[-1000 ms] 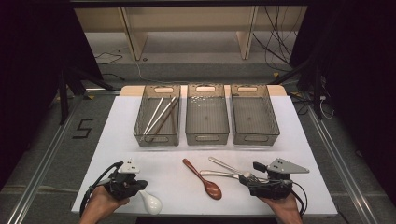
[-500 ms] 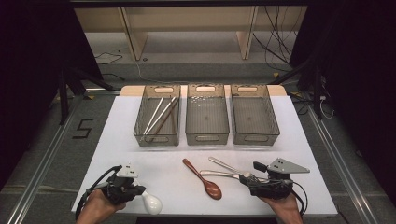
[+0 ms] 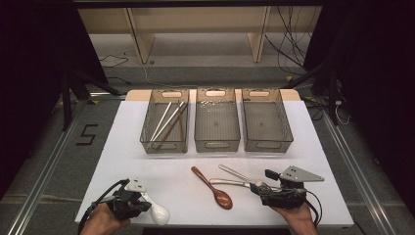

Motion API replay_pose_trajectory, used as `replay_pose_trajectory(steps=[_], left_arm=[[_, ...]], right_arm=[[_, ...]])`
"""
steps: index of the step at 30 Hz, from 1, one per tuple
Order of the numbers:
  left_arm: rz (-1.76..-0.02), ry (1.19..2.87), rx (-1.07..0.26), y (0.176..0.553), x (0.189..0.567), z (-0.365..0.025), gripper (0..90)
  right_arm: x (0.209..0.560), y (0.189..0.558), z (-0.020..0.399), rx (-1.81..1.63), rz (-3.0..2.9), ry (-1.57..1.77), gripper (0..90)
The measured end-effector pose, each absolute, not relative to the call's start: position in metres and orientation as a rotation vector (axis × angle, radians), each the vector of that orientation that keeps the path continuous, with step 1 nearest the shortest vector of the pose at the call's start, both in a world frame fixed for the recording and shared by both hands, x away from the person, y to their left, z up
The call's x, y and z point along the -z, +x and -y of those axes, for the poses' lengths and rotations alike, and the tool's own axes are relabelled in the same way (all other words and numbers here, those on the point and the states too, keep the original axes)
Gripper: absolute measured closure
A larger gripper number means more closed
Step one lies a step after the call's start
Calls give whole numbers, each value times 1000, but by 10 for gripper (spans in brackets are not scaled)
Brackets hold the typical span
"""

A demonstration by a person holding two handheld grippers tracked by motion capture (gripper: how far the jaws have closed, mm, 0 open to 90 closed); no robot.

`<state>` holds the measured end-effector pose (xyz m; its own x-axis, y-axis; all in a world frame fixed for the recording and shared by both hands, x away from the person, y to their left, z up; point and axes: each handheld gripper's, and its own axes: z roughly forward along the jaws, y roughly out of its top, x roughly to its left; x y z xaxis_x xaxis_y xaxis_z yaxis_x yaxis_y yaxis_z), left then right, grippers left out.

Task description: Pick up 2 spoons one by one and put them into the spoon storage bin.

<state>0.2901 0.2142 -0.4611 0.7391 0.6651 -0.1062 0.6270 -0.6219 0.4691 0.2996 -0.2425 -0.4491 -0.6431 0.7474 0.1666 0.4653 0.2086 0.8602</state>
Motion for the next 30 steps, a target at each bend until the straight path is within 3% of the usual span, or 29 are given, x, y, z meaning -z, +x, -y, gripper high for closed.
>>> replay_pose_trajectory(steps=[14,30], left_arm=[[-1024,2519,-25,288,469,-211,891],[-986,2502,-55,292,471,-187,890]], right_arm=[[449,299,242,-1403,-2200,1147,240],[449,299,242,-1402,-2200,1149,240]])
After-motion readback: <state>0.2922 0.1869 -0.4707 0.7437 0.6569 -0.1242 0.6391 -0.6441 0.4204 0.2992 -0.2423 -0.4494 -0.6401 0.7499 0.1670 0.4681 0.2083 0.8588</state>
